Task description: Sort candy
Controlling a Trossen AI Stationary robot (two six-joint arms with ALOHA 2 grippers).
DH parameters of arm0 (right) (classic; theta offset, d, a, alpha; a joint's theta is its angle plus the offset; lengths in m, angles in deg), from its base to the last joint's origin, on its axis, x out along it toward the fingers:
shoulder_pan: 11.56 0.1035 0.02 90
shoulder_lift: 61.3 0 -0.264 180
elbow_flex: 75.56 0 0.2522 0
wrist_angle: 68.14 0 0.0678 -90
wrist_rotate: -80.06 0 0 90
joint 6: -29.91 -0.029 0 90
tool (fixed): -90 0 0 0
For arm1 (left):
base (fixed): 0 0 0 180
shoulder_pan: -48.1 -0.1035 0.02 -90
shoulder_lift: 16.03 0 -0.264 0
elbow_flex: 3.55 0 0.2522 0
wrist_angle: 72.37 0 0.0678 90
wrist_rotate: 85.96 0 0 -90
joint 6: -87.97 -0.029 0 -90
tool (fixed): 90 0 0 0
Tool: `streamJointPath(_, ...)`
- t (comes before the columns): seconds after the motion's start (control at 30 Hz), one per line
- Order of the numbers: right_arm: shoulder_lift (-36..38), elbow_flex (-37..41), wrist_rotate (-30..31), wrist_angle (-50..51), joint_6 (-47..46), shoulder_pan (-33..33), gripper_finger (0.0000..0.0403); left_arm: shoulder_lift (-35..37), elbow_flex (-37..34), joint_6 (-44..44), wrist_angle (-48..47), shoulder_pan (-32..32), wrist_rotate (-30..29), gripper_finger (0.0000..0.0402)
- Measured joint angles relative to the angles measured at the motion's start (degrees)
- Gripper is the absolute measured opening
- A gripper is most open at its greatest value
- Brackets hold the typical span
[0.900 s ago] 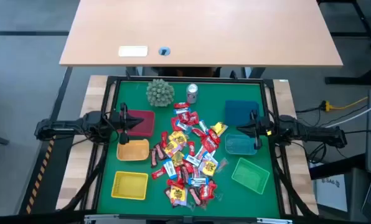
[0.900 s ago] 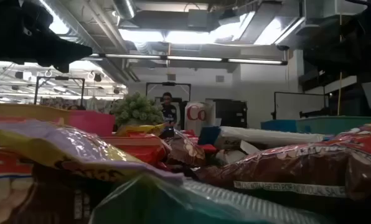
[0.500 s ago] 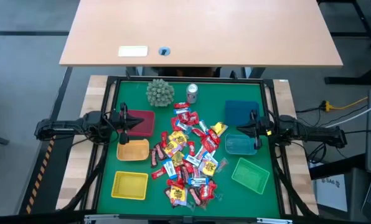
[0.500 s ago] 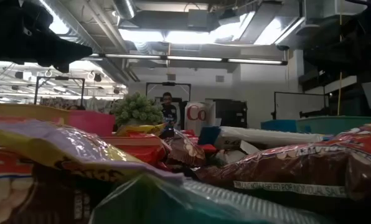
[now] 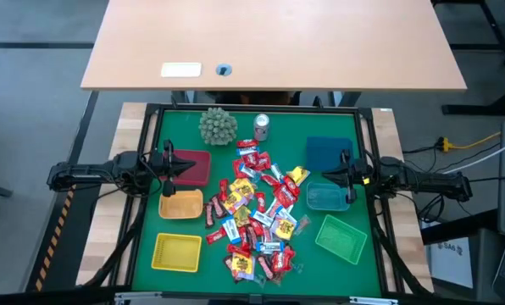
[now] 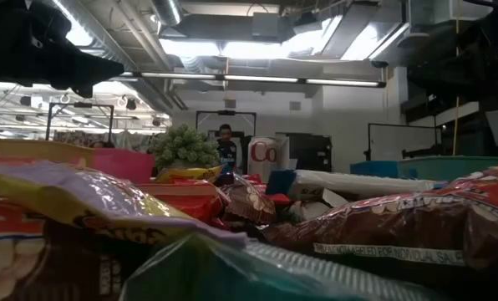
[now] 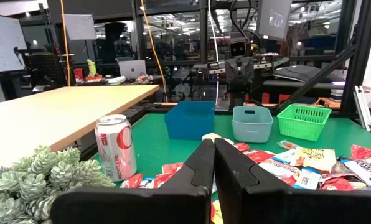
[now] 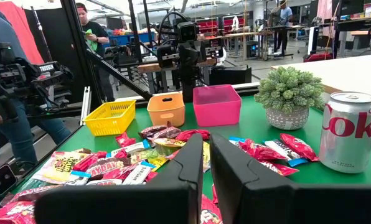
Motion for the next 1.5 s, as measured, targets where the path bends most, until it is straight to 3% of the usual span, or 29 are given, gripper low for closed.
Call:
streamJointPath(1.17,-0.01,0.0,0.0,-0.15,-0.06,0.0,0.003,0.0,-0.01,0.0,0.02,0.01,0.01,0.0001)
streamJointPath(1.37,-0.02,0.09,0.87,-6.42,-4.27,-0.01,0.0031,0.0,0.0,0.0,0.02,0.0,0.0,0.0001)
streamJointPath(1.5,-0.02,0.07,2.49,-10.79,-7.76,0.0,0.0056,0.0,-0.02,0.0,0.02,0.01,0.01,0.0001)
